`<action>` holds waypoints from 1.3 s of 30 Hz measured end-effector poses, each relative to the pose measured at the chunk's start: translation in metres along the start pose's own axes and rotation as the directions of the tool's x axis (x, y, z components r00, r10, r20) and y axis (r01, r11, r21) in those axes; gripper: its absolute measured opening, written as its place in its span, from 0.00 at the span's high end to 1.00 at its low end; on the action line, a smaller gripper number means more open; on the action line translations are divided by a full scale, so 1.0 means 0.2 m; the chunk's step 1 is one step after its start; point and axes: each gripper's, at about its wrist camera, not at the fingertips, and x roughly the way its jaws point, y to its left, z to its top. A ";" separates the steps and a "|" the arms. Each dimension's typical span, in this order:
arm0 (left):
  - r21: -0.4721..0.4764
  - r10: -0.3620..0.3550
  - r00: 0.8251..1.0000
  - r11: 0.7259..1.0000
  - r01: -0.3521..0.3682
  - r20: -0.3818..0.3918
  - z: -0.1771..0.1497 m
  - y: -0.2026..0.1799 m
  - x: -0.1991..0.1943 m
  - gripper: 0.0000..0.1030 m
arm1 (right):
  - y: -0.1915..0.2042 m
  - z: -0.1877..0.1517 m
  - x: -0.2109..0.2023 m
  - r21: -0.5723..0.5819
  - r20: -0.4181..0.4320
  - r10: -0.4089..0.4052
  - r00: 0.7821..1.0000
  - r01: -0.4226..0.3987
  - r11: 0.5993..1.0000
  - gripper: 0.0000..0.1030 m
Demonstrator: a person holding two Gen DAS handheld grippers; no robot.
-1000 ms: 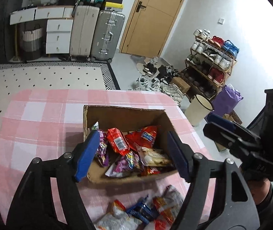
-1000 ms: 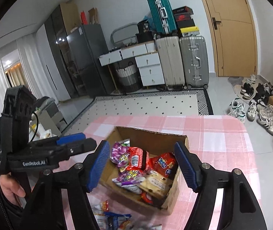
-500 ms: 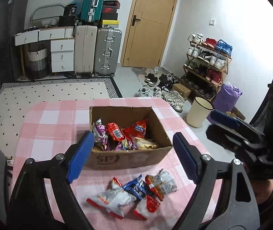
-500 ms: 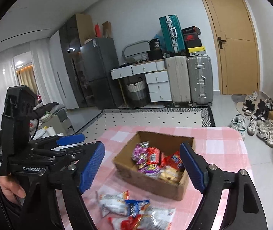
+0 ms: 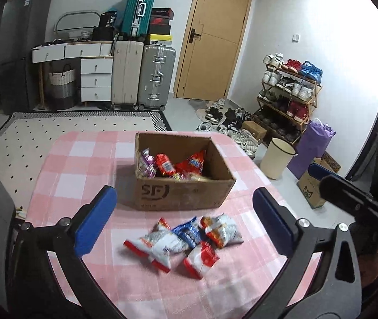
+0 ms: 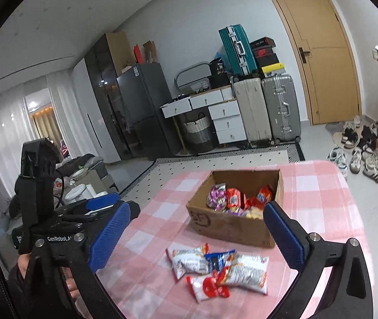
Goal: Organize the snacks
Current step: 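Move both open tools back toward the remaining snack bags, then grasp the white printed chip bag with the right tool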
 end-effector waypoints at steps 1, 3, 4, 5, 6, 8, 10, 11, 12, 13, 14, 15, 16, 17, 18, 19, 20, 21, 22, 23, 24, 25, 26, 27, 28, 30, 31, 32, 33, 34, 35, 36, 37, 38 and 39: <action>0.003 0.003 1.000 1.000 -0.003 0.001 -0.03 0.00 -0.01 0.01 | -0.01 -0.02 -0.01 0.005 0.001 0.002 1.000 -0.002 1.000 0.01; -0.003 0.012 1.000 1.000 -0.012 -0.006 -0.09 0.02 -0.03 0.01 | -0.02 -0.08 -0.02 0.006 -0.018 -0.002 1.000 0.003 1.000 0.01; -0.010 0.008 1.000 1.000 -0.008 -0.010 -0.12 0.03 -0.04 0.01 | -0.02 -0.11 -0.02 0.006 -0.028 -0.013 1.000 0.013 1.000 0.01; -0.016 0.004 1.000 1.000 -0.005 -0.013 -0.13 0.04 -0.03 0.01 | -0.03 -0.13 -0.02 0.009 -0.038 -0.022 0.999 0.023 1.000 0.01; -0.025 0.002 1.000 1.000 -0.003 -0.017 -0.16 0.06 -0.02 0.01 | -0.04 -0.16 -0.02 0.017 -0.044 -0.026 0.999 0.027 1.000 0.01; -0.036 -0.003 1.000 0.999 0.003 -0.024 -0.20 0.08 -0.01 0.01 | -0.06 -0.21 -0.01 0.037 -0.063 -0.029 0.998 0.032 0.999 0.01; -0.039 -0.018 1.000 0.999 0.017 -0.023 -0.26 0.08 0.00 0.01 | -0.08 -0.24 0.02 0.041 -0.084 -0.044 0.996 0.047 0.998 0.01; -0.041 -0.024 0.999 0.999 0.023 -0.025 -0.28 0.08 0.01 0.01 | -0.09 -0.27 0.03 0.046 -0.096 -0.048 0.994 0.053 0.998 0.01; -0.044 -0.030 0.999 0.999 0.028 -0.028 -0.31 0.09 0.03 0.01 | -0.10 -0.28 0.05 0.052 -0.106 -0.049 0.993 0.055 0.997 0.01; -0.047 -0.033 0.999 0.998 0.031 -0.038 -0.33 0.09 0.05 0.01 | -0.11 -0.30 0.07 0.058 -0.117 -0.052 0.992 0.059 0.997 0.01; -0.048 -0.035 0.998 0.998 0.032 -0.052 -0.34 0.08 0.09 0.01 | -0.13 -0.32 0.09 0.065 -0.132 -0.056 0.990 0.065 0.996 0.01; -0.050 -0.036 0.997 0.998 0.033 -0.062 -0.35 0.09 0.11 0.01 | -0.15 -0.33 0.12 0.074 -0.147 -0.057 0.987 0.068 0.995 0.01; -0.051 -0.037 0.997 0.998 0.034 -0.068 -0.37 0.09 0.14 0.01 | -0.17 -0.35 0.15 0.090 -0.166 -0.053 0.985 0.069 0.994 0.01; -0.053 -0.034 0.996 0.998 0.030 -0.078 -0.39 0.09 0.17 0.01 | -0.20 -0.38 0.18 0.120 -0.187 -0.037 0.982 0.060 0.991 0.01; -0.057 -0.032 0.996 0.998 0.027 -0.088 -0.41 0.10 0.19 0.01 | -0.23 -0.40 0.20 0.137 -0.196 -0.029 0.980 0.057 0.989 0.01; -0.064 -0.034 0.994 0.998 0.027 -0.100 -0.43 0.11 0.22 0.01 | -0.25 -0.43 0.22 0.153 -0.210 -0.029 0.977 0.062 0.986 0.01; -0.072 -0.036 0.993 0.997 0.028 -0.112 -0.45 0.12 0.24 0.01 | -0.27 -0.46 0.26 0.161 -0.233 -0.034 0.972 0.073 0.984 0.01; -0.080 -0.036 0.992 0.996 0.027 -0.121 -0.46 0.13 0.27 0.01 | -0.30 -0.47 0.27 0.165 -0.246 -0.035 0.969 0.078 0.983 0.01; -0.087 -0.038 0.991 0.996 0.027 -0.127 -0.48 0.14 0.29 0.01 | -0.31 -0.49 0.30 0.170 -0.257 -0.035 0.966 0.081 0.982 0.01; -0.092 -0.038 0.990 0.995 0.026 -0.136 -0.49 0.15 0.32 0.01 | -0.32 -0.51 0.32 0.175 -0.267 -0.033 0.963 0.082 0.981 0.01; -0.099 -0.035 0.990 0.995 0.021 -0.138 -0.50 0.16 0.33 0.01 | -0.34 -0.53 0.34 0.179 -0.275 -0.033 0.961 0.085 0.980 0.01; -0.106 -0.031 0.990 0.994 0.017 -0.139 -0.51 0.18 0.35 0.01 | -0.35 -0.54 0.36 0.182 -0.283 -0.034 0.959 0.089 0.979 0.01; -0.115 -0.028 0.990 0.993 0.012 -0.137 -0.52 0.19 0.37 0.01 | -0.36 -0.55 0.38 0.187 -0.293 -0.032 0.956 0.091 0.978 0.01; -0.122 -0.025 0.990 0.992 0.009 -0.136 -0.52 0.20 0.38 0.01 | -0.38 -0.56 0.41 0.193 -0.302 -0.033 0.953 0.095 0.977 0.01; -0.129 -0.025 0.991 0.992 0.007 -0.134 -0.52 0.22 0.39 0.01 | -0.39 -0.57 0.42 0.199 -0.309 -0.037 0.950 0.102 0.975 0.01; -0.148 -0.020 0.991 0.989 0.001 -0.130 -0.53 0.25 0.42 0.01 | -0.43 -0.58 0.46 0.215 -0.322 -0.035 0.946 0.109 0.970 0.01; -0.155 -0.021 0.991 0.988 0.000 -0.132 -0.53 0.26 0.43 0.01 | -0.45 -0.59 0.48 0.221 -0.327 -0.035 0.945 0.113 0.969 0.01; -0.161 -0.022 0.990 0.987 -0.001 -0.138 -0.54 0.28 0.45 0.01 | -0.46 -0.59 0.50 0.226 -0.332 -0.035 0.942 0.116 0.967 0.01; -0.167 -0.023 0.990 0.986 -0.001 -0.142 -0.54 0.29 0.46 0.01 | -0.47 -0.59 0.51 0.228 -0.337 -0.032 0.941 0.115 0.967 0.01; -0.170 -0.024 0.989 0.985 -0.002 -0.146 -0.54 0.29 0.47 0.01 | -0.48 -0.59 0.53 0.226 -0.341 -0.032 0.939 0.115 0.967 0.01; -0.173 -0.025 0.988 0.985 -0.002 -0.153 -0.55 0.30 0.49 0.01 | -0.48 -0.58 0.55 0.224 -0.344 -0.033 0.938 0.116 0.968 0.01; -0.174 -0.026 0.987 0.985 -0.002 -0.158 -0.55 0.31 0.50 0.01 | -0.49 -0.58 0.56 0.224 -0.345 -0.033 0.938 0.116 0.968 0.01; -0.175 -0.025 0.987 0.985 -0.004 -0.160 -0.56 0.31 0.51 0.01 | -0.50 -0.57 0.58 0.227 -0.347 -0.032 0.937 0.117 0.967 0.01; -0.177 -0.025 0.986 0.984 -0.005 -0.164 -0.56 0.31 0.52 0.01 | -0.51 -0.57 0.60 0.232 -0.350 -0.032 0.936 0.120 0.965 0.01; -0.178 -0.026 0.986 0.984 -0.004 -0.167 -0.57 0.32 0.53 0.01 | -0.52 -0.56 0.62 0.238 -0.354 -0.029 0.935 0.120 0.964 0.02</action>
